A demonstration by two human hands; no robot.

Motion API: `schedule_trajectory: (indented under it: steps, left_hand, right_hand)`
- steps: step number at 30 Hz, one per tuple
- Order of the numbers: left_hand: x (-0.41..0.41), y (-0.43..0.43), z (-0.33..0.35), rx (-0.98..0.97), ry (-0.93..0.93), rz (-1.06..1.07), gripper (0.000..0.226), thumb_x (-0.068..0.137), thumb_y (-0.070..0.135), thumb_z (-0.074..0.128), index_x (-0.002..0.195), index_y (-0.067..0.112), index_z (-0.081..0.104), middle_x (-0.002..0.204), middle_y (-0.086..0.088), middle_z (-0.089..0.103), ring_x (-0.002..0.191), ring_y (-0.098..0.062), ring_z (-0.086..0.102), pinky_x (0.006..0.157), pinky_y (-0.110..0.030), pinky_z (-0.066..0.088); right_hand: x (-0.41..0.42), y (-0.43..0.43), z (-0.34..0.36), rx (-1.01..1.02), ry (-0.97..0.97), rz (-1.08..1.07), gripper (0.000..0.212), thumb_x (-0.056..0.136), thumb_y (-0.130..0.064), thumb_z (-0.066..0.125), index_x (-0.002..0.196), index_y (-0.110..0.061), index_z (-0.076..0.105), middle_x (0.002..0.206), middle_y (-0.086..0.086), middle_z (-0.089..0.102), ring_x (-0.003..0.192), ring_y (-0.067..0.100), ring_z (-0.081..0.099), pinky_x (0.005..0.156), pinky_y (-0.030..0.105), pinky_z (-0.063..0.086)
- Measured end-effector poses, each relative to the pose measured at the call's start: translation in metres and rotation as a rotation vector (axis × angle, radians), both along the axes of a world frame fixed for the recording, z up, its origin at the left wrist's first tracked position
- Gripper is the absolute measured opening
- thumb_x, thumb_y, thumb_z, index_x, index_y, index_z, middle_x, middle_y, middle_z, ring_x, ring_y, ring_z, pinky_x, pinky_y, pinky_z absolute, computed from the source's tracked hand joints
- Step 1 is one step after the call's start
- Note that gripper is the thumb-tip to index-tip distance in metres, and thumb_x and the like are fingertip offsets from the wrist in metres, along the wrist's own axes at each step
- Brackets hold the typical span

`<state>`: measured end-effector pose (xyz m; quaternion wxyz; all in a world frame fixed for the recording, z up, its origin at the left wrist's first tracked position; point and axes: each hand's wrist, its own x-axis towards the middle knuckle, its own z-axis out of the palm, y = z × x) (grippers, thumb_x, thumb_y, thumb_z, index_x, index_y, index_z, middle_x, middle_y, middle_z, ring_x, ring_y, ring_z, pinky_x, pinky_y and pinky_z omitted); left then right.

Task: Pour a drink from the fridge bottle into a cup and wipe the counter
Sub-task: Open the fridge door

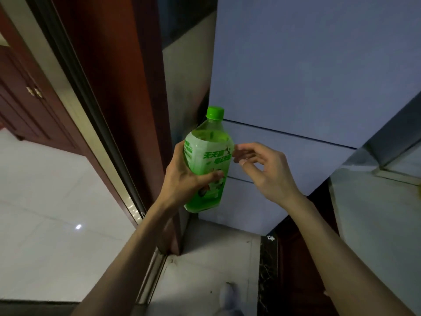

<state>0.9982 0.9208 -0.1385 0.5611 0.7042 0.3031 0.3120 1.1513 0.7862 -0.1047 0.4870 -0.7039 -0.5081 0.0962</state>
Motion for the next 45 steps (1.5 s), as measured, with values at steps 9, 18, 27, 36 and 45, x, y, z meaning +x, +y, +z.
schedule_trajectory:
  steps: [9,18,27,36,45]
  left_hand:
    - [0.055,0.012,0.002,-0.041,0.013,0.214,0.092,0.046,0.046,0.088,0.125,0.022,0.047,0.113,0.005,0.068,0.104,-0.014,0.068,0.087,-0.047,0.059]
    - [0.068,0.012,-0.002,-0.041,0.032,0.455,0.096,0.047,0.046,0.088,0.130,0.024,0.044,0.114,0.006,0.067,0.103,-0.014,0.068,0.086,-0.047,0.058]
    - [0.067,-0.004,-0.008,-0.063,0.043,0.576,0.092,0.051,0.037,0.092,0.129,0.029,0.044,0.111,0.006,0.068,0.101,-0.015,0.068,0.084,-0.047,0.059]
    - [0.054,-0.031,-0.006,-0.071,0.041,0.598,0.088,0.054,0.032,0.091,0.130,0.032,0.045,0.111,0.005,0.068,0.100,-0.015,0.069,0.084,-0.046,0.060]
    - [0.024,-0.036,-0.009,-0.075,0.024,0.612,0.090,0.053,0.037,0.091,0.130,0.032,0.044,0.108,0.005,0.068,0.098,-0.016,0.070,0.083,-0.048,0.060]
  right_hand:
    - [0.097,0.075,0.006,-0.083,-0.131,0.099,0.021,0.089,-0.019,0.058,0.103,-0.012,0.072,0.098,0.000,0.073,0.089,0.014,0.068,0.082,0.036,0.055]
    - [0.139,0.192,0.022,-0.388,-0.802,0.241,0.027,0.095,-0.017,0.047,0.105,0.000,0.066,0.115,0.015,0.058,0.108,0.032,0.051,0.092,0.041,0.041]
    - [0.149,0.257,0.038,-0.564,-1.297,0.207,0.066,0.091,-0.033,0.012,0.115,0.002,0.062,0.121,0.024,0.060,0.130,0.035,0.042,0.121,0.049,0.004]
    - [0.141,0.272,0.016,-0.746,-1.246,0.043,0.043,0.097,-0.028,0.042,0.136,-0.011,0.046,0.136,0.013,0.051,0.129,0.029,0.040,0.107,0.011,0.021]
    - [0.102,0.243,0.007,-0.600,-1.262,0.068,0.035,0.093,-0.025,0.047,0.123,-0.014,0.060,0.136,0.012,0.047,0.133,0.031,0.031,0.118,0.034,0.015]
